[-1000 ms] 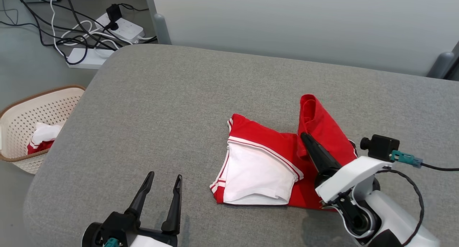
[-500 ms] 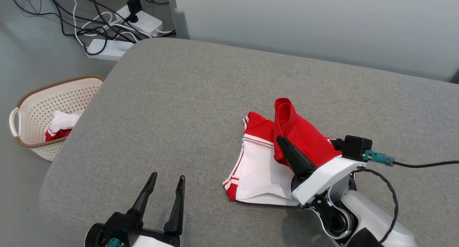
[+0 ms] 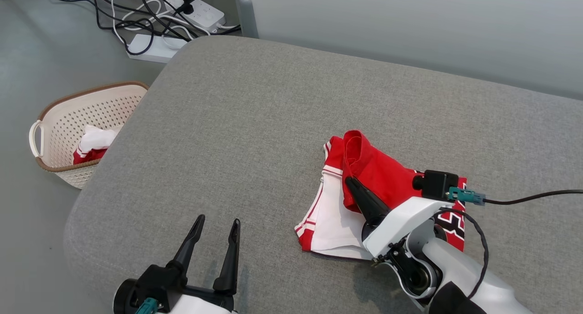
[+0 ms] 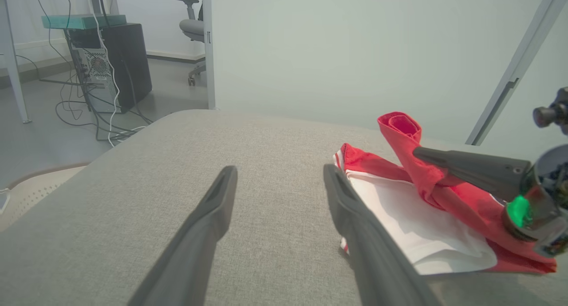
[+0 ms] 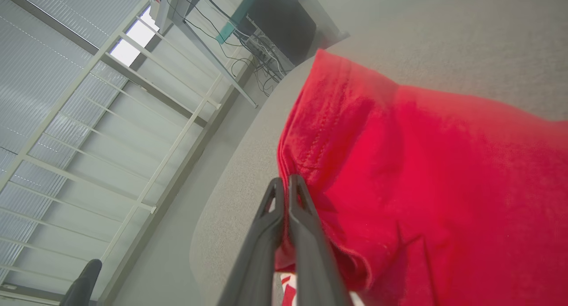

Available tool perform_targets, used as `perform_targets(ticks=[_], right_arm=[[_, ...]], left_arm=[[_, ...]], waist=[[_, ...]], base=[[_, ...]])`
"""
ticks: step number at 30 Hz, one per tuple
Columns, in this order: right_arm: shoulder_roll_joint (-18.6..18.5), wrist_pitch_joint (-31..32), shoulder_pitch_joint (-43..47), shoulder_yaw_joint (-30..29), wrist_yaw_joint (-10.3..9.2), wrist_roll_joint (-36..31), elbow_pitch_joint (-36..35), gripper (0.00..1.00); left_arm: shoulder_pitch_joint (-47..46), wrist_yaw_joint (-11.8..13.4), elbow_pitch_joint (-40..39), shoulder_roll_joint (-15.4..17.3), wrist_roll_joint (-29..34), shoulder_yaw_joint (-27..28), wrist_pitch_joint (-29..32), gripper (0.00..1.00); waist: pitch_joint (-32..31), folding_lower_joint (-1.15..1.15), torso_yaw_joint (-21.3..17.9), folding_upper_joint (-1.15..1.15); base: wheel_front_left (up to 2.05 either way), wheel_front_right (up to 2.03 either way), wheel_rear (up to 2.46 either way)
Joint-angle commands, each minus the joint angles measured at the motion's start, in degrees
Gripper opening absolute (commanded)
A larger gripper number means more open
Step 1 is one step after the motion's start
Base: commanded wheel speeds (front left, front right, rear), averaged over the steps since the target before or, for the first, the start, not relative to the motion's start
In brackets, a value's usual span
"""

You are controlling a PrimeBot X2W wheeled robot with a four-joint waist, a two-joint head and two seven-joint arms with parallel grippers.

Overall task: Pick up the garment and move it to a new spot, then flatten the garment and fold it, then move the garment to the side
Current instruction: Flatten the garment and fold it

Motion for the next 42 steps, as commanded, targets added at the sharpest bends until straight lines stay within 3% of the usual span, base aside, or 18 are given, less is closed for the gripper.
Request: perform_targets(ticks=[1, 5, 6, 8, 10, 11, 12, 22, 30, 34, 35, 36, 42], right_arm=[[1.41, -1.13, -1.53, 0.95, 0.25, 0.54, -0.28, 0.00], [2.15, -1.28, -2.34, 2.52, 0.25, 1.11, 2.12, 0.00], [2.34, -1.08, -2.55, 3.07, 0.25, 1.26, 2.58, 0.06], [2.70, -0.97, -2.92, 3.98, 0.25, 1.66, 3.28, 0.34], [3.04, -0.95, -3.14, 4.65, 0.25, 2.34, 3.81, 0.51], [3.17, -0.96, -3.27, 5.04, 0.25, 2.57, 4.05, 0.85], [3.29, -1.01, -3.37, 5.35, 0.25, 2.85, 4.29, 1.00], [3.94, -2.06, -4.60, 8.15, 0.25, 4.34, 4.13, 1.00], [2.30, -3.10, -5.88, 8.69, 0.25, -1.40, 3.19, 1.00], [0.24, -3.16, -5.15, 3.29, 0.25, -9.47, 0.90, 1.00], [-1.69, -3.17, -1.32, -5.05, 0.25, -21.35, -2.72, 1.00], [-1.93, -3.17, 1.25, -10.39, 0.25, -28.02, -5.10, 1.00], [-1.52, -3.18, 5.86, -19.48, 0.25, -40.91, -10.72, 1.00]], left_arm=[[-2.49, 0.38, -0.98, 0.09, -0.58, 1.53, -0.58, 1.00], [-2.44, 0.50, -0.83, 0.09, -0.80, 1.42, -0.58, 1.00], [-2.45, 0.51, -0.79, 0.09, -0.88, 1.39, -0.58, 1.00], [-2.51, 0.47, -0.70, 0.09, -1.05, 1.28, -0.58, 1.00], [-2.59, 0.39, -0.54, 0.09, -1.11, 1.12, -0.58, 1.00], [-2.64, 0.36, -0.46, 0.09, -1.11, 1.06, -0.58, 1.00], [-2.70, 0.32, -0.35, 0.09, -1.09, 1.03, -0.58, 1.00], [-2.73, -0.01, 0.17, 0.09, -0.67, 1.41, -0.58, 1.00], [-2.21, 0.16, -0.07, 0.09, -0.45, 2.18, -0.58, 1.00], [-1.94, 0.48, -0.58, 0.09, -0.60, 3.14, -0.58, 1.00], [-1.63, 1.07, -1.29, 0.09, -0.73, 4.20, -0.58, 1.00], [-1.65, 1.39, -1.71, 0.09, -0.90, 4.78, -0.58, 1.00], [-2.04, 1.68, -2.33, 0.09, -1.02, 5.65, -0.58, 1.00]], waist=[[0.01, 0.00, 0.09, 0.00], [-0.14, 0.00, 0.10, 0.00], [-0.16, 0.00, 0.05, 0.00], [-0.22, 0.00, -0.06, 0.00], [-0.28, 0.00, -0.12, 0.00], [-0.32, 0.00, -0.15, 0.00], [-0.36, 0.00, -0.17, 0.00], [-0.97, 0.00, -0.80, 0.00], [-2.08, 0.00, -2.74, 0.00], [-2.58, 0.00, -4.58, 0.00], [-2.98, 0.00, -7.40, 0.00], [-3.05, 0.00, -9.23, 0.00], [-3.36, 0.00, -12.97, 0.00]], base=[[0.00, 0.00, 0.00], [0.00, 0.00, 0.00], [0.00, 0.00, 0.00], [0.00, 0.00, 0.00], [0.00, 0.00, 0.00], [0.00, 0.00, 0.00], [0.00, 0.00, 0.00], [0.00, 0.00, 0.00], [0.00, 0.00, 0.00], [0.00, 0.00, 0.00], [0.00, 0.00, 0.00], [0.00, 0.00, 0.00], [0.00, 0.00, 0.00]])
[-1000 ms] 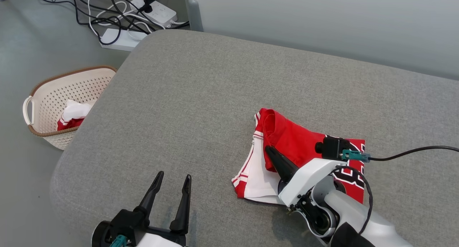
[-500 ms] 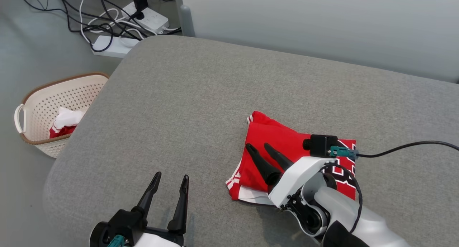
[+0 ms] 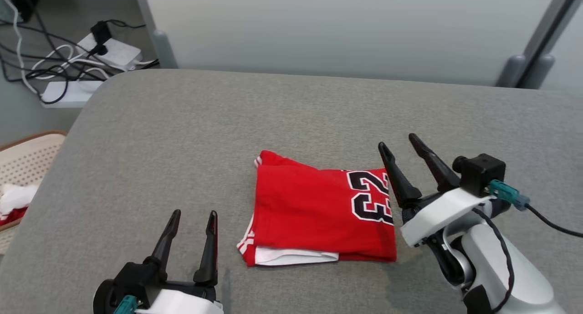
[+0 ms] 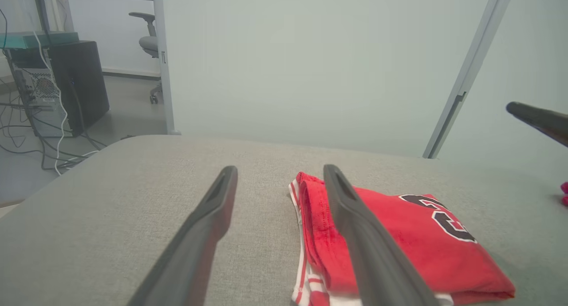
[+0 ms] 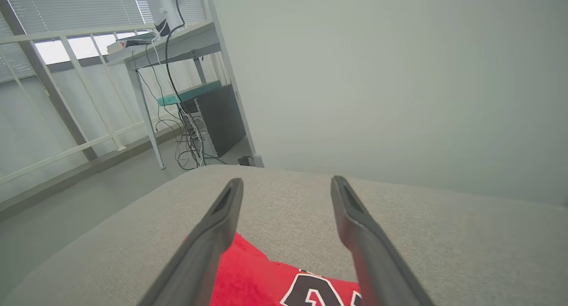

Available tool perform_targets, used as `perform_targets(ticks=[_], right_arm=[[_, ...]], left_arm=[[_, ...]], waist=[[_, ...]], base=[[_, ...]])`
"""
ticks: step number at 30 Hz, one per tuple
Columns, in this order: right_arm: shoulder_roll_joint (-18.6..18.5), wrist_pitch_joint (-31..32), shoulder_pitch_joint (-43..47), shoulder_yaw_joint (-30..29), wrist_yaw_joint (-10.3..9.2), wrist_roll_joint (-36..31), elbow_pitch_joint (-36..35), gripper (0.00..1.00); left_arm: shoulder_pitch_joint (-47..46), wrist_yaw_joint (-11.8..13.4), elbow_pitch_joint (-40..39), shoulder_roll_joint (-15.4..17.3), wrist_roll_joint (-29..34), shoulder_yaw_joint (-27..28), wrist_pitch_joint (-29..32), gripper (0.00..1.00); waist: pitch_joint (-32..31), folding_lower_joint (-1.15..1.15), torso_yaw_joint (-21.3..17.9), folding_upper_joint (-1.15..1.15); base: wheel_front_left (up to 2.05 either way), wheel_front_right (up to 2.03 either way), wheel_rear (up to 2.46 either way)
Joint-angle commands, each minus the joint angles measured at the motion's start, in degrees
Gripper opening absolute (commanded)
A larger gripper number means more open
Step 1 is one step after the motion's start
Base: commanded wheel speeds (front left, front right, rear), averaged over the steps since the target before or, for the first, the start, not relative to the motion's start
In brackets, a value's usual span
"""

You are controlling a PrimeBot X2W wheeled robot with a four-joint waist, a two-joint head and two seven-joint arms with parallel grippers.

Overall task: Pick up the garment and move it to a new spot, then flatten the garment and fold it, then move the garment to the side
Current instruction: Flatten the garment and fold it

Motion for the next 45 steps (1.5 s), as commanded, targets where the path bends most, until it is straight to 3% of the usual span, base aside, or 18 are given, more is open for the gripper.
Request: perform_targets(ticks=[1, 6, 13, 26, 45], right_arm=[[0.94, -0.82, 1.02, -0.68, 0.25, -1.83, -2.32, 1.00], [2.02, -0.83, 5.77, -5.42, 0.25, -8.55, -5.71, 1.00], [2.61, -0.83, 11.42, -11.40, 0.25, -12.60, -9.90, 1.00], [2.93, -0.83, 22.51, -16.81, 0.25, -14.70, -21.83, 1.00], [4.56, -0.83, 28.83, -19.24, 0.25, -15.96, -25.94, 1.00]], left_arm=[[-2.32, 0.30, -2.14, 0.09, -0.55, 2.15, -0.58, 1.00], [-2.29, 0.85, -3.28, 0.09, -0.60, 2.95, -0.58, 1.00], [-2.20, 1.13, -3.81, 0.09, -0.37, 3.31, -0.58, 1.00], [-1.12, 0.68, -5.95, 0.09, 1.65, 3.65, -0.58, 1.00], [2.89, 0.45, -7.50, 0.09, 5.61, 5.78, -0.58, 1.00]], waist=[[-0.29, 0.00, -1.44, 0.00], [-0.84, 0.00, -4.04, 0.00], [-1.72, 0.00, -6.11, 0.00], [-3.32, 0.00, -6.80, 0.00], [-5.21, 0.00, -7.70, 0.00]], base=[[0.00, 0.00, 0.00], [0.00, 0.00, 0.00], [0.00, 0.00, 0.00], [0.00, 0.00, 0.00], [0.00, 0.00, 0.00]])
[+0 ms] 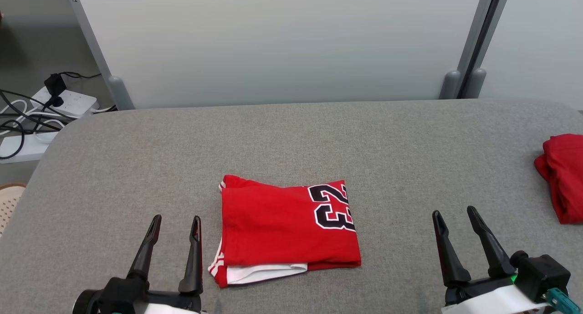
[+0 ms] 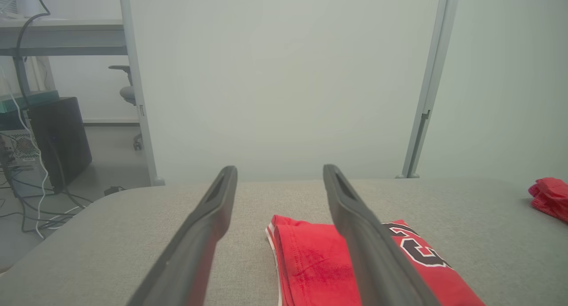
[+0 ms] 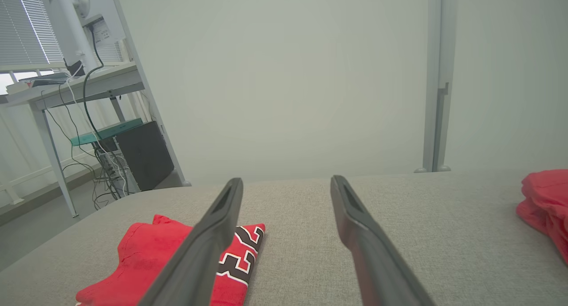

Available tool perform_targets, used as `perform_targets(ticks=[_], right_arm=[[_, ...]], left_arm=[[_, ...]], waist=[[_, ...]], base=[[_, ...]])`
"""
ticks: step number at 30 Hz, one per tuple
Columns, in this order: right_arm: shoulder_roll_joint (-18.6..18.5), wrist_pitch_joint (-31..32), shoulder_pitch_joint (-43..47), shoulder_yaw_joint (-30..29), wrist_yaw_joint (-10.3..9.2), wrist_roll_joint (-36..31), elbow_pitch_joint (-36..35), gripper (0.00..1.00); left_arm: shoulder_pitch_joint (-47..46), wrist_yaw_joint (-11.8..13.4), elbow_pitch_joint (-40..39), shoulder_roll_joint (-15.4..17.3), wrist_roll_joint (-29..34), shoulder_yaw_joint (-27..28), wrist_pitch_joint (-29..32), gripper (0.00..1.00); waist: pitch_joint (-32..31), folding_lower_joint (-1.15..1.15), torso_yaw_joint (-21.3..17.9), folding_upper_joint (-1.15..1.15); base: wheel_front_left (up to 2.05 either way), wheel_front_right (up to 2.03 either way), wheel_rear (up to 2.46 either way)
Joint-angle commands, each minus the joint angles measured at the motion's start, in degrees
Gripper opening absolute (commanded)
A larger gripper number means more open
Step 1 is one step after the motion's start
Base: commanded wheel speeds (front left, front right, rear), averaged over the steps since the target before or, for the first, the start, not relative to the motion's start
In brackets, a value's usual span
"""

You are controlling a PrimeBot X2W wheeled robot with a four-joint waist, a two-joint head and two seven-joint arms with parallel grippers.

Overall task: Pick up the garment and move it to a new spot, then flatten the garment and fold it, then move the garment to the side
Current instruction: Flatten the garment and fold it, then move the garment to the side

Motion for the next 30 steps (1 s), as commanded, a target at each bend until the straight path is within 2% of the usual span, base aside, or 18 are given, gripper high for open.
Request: perform_targets(ticks=[1, 13, 30], right_arm=[[-0.39, -0.76, -0.87, 1.08, 0.24, -0.79, -1.75, 1.00], [-0.39, -0.76, 0.46, 1.75, 0.24, -0.56, -0.86, 1.00], [-1.48, -0.77, -1.58, 6.15, 0.24, 9.08, 7.87, 1.00]], left_arm=[[-0.91, -0.05, -1.66, 0.08, 0.38, 1.94, -0.34, 1.00], [0.78, -0.71, 0.37, 0.08, 0.13, 2.09, -0.34, 1.00], [0.96, -0.92, 1.44, 0.08, -0.06, 1.65, -0.34, 1.00]], waist=[[-0.22, 0.00, 0.06, 0.00], [-2.58, 0.00, 0.29, 0.00], [-2.69, 0.00, 1.58, 0.00]], base=[[0.00, 0.00, 0.00], [0.00, 0.00, 0.00], [0.00, 0.00, 0.00]])
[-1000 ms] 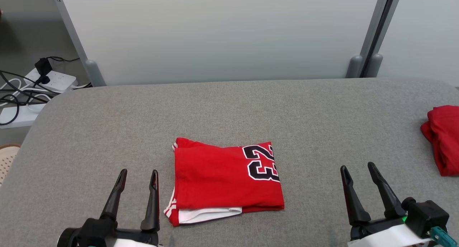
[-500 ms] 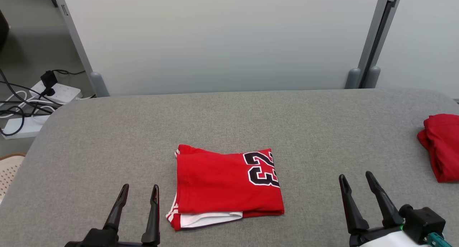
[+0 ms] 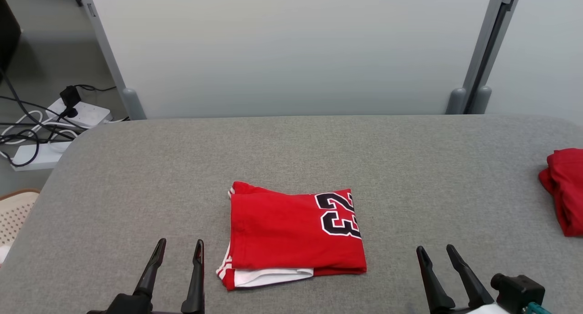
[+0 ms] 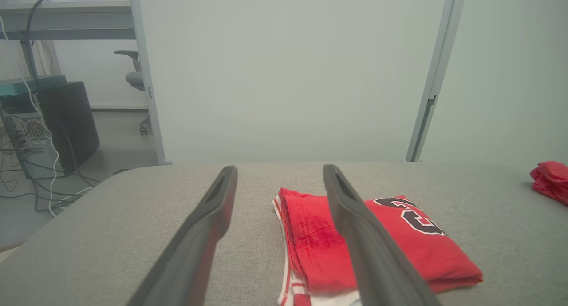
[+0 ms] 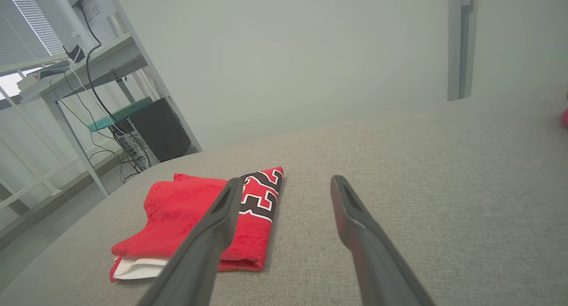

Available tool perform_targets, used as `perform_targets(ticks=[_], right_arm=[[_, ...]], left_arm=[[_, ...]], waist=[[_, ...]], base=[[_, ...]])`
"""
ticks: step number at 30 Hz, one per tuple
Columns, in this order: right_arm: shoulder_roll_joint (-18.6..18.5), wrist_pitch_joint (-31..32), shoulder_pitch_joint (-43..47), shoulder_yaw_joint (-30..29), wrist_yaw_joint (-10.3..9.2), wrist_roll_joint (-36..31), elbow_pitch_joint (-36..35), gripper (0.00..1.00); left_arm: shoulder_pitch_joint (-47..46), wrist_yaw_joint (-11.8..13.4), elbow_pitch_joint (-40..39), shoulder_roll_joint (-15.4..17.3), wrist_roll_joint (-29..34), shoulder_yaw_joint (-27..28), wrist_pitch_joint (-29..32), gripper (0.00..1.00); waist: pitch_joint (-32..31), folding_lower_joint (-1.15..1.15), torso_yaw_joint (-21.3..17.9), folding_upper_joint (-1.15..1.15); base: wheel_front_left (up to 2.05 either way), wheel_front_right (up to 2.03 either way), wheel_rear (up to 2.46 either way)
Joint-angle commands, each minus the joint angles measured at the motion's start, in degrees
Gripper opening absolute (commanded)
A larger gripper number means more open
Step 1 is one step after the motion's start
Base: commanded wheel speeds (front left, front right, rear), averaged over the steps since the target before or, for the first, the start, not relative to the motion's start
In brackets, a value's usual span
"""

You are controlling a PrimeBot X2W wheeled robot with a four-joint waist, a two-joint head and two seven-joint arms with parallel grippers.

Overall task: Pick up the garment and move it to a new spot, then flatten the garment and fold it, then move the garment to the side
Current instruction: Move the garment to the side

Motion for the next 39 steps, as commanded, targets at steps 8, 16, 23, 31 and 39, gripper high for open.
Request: perform_targets(ticks=[8, 16, 23, 31, 39], right_arm=[[-2.15, -0.28, -8.10, 6.86, 0.24, 10.44, 7.29, 1.00], [-5.63, 4.27, -16.46, 14.58, 0.24, 25.36, 13.79, 1.00], [-7.32, 8.77, -21.89, 17.44, 0.24, 34.98, 19.33, 1.00], [-9.27, 12.52, -25.85, 19.43, 0.24, 42.23, 24.23, 1.00], [-10.33, 13.27, -27.46, 21.24, 0.24, 45.61, 27.25, 1.00]], left_arm=[[-3.28, -0.34, -1.84, 0.06, -0.41, 1.07, -0.34, 1.00], [-4.05, -0.66, -1.70, 0.06, -0.01, 0.21, -0.34, 1.00], [-4.46, -0.54, -1.55, 0.06, -0.25, -0.85, -0.34, 1.00], [-5.36, -0.45, -1.47, 0.06, -0.72, -1.74, -0.34, 1.00], [-6.14, -0.20, -1.35, 0.06, -1.10, -2.43, -0.34, 1.00]], waist=[[1.25, 0.00, 2.49, 0.00], [2.29, 0.00, 5.50, 0.00], [3.04, 0.00, 8.20, 0.00], [4.83, 0.00, 10.96, 0.00], [5.90, 0.00, 12.77, 0.00]], base=[[0.00, 0.00, 0.00], [0.00, 0.00, 0.00], [0.00, 0.00, 0.00], [0.00, 0.00, 0.00], [0.00, 0.00, 0.00]])
